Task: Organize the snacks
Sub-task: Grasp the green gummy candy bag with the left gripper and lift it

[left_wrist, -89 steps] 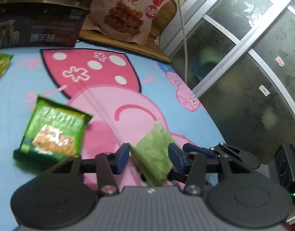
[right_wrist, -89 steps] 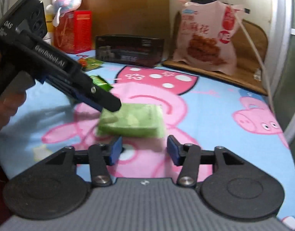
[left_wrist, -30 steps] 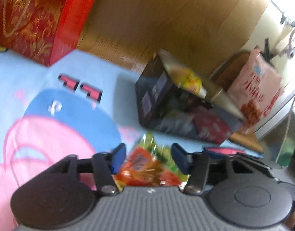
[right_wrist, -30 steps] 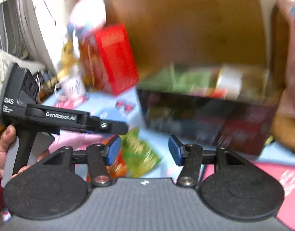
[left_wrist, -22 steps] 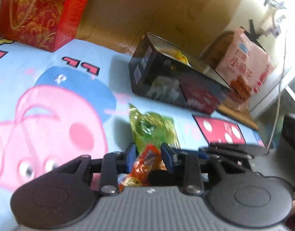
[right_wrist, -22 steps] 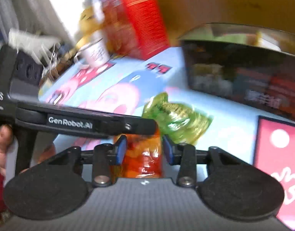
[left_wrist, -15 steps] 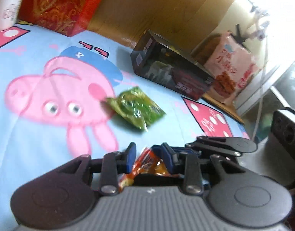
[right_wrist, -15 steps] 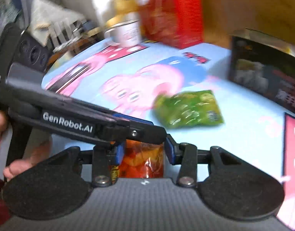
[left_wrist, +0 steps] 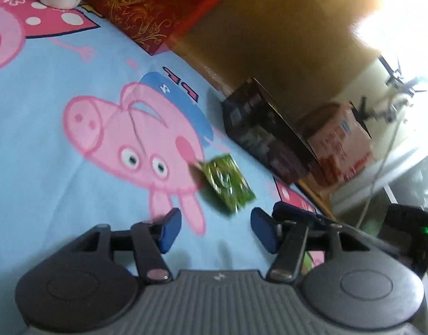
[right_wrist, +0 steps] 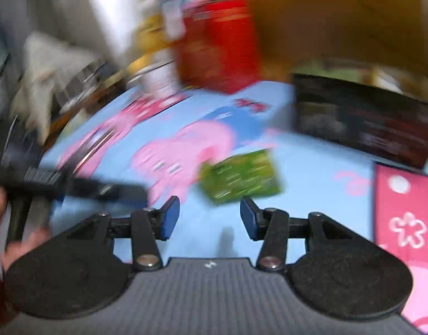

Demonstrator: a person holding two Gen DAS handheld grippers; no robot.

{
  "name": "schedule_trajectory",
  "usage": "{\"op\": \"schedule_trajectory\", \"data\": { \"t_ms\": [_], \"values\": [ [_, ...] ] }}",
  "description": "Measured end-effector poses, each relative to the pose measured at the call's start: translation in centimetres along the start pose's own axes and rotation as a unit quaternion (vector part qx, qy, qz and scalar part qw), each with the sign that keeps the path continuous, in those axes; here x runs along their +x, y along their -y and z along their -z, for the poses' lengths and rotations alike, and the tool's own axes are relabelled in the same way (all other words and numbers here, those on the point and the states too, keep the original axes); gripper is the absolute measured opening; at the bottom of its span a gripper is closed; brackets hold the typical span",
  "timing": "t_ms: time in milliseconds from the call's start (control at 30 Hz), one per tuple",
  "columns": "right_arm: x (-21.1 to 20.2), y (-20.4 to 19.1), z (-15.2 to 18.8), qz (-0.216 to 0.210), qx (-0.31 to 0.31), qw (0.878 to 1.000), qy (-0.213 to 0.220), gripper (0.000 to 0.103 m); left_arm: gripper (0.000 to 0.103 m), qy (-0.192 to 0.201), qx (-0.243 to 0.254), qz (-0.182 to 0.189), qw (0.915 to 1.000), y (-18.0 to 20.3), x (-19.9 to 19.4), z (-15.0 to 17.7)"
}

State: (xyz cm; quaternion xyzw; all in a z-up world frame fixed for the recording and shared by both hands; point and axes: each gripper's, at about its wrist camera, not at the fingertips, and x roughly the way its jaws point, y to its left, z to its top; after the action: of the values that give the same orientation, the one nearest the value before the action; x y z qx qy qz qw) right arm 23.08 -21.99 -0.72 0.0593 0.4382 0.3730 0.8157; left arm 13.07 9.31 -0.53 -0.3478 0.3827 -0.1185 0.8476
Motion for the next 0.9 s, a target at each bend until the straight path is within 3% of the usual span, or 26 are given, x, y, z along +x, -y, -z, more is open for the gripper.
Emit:
{"op": "schedule_trajectory", "data": {
  "t_ms": [167, 267, 333, 433, 567, 700, 767, 800, 900],
  "values": [
    [3.1, 3.8, -2.6, 0.031, 0.078, 0.996, -0.026, 0.044, 0.056, 0.009, -0.034, 0.007, 0.9994, 0.0, 3.1, -1.4],
    [3.7, 4.2, -2.3, 0.014, 0.102, 0.994, -0.031, 0.037, 0.039, 0.010, -0.032, 0.007, 0.9994, 0.0, 4.0, -1.6],
    [3.8, 3.4, -1.8, -0.011, 0.100, 0.994, -0.045, 0.030, 0.018, 0.000, -0.024, 0.003, 0.9997, -0.3, 4.3, -1.5],
    [3.2, 0.6, -0.5, -0.010, 0.050, 0.998, -0.048, 0.029, 0.019, 0.000, -0.028, 0.006, 0.9996, -1.5, 3.2, -1.5],
    [2.9, -2.6, 1.6, -0.059, 0.030, 0.996, -0.066, 0.029, 0.018, 0.004, -0.025, 0.016, 0.9996, -3.5, -0.1, -0.6],
    [2.9, -6.7, 3.5, -0.091, -0.035, 0.992, -0.083, 0.033, 0.019, 0.021, -0.039, 0.015, 0.9989, -5.7, -4.5, 1.0],
    [3.0, -9.4, 4.7, -0.095, -0.100, 0.987, -0.079, 0.039, 0.019, 0.027, -0.063, 0.019, 0.9975, -7.1, -6.5, 1.8],
    [3.2, -10.8, 5.2, -0.088, -0.140, 0.983, -0.074, 0.049, 0.019, 0.031, -0.074, 0.020, 0.9966, -7.8, -7.3, 2.2],
    [4.1, -14.9, 7.2, -0.061, -0.262, 0.961, -0.064, 0.064, 0.019, 0.040, -0.089, 0.011, 0.9952, -8.6, -8.9, 2.5]
  ]
}}
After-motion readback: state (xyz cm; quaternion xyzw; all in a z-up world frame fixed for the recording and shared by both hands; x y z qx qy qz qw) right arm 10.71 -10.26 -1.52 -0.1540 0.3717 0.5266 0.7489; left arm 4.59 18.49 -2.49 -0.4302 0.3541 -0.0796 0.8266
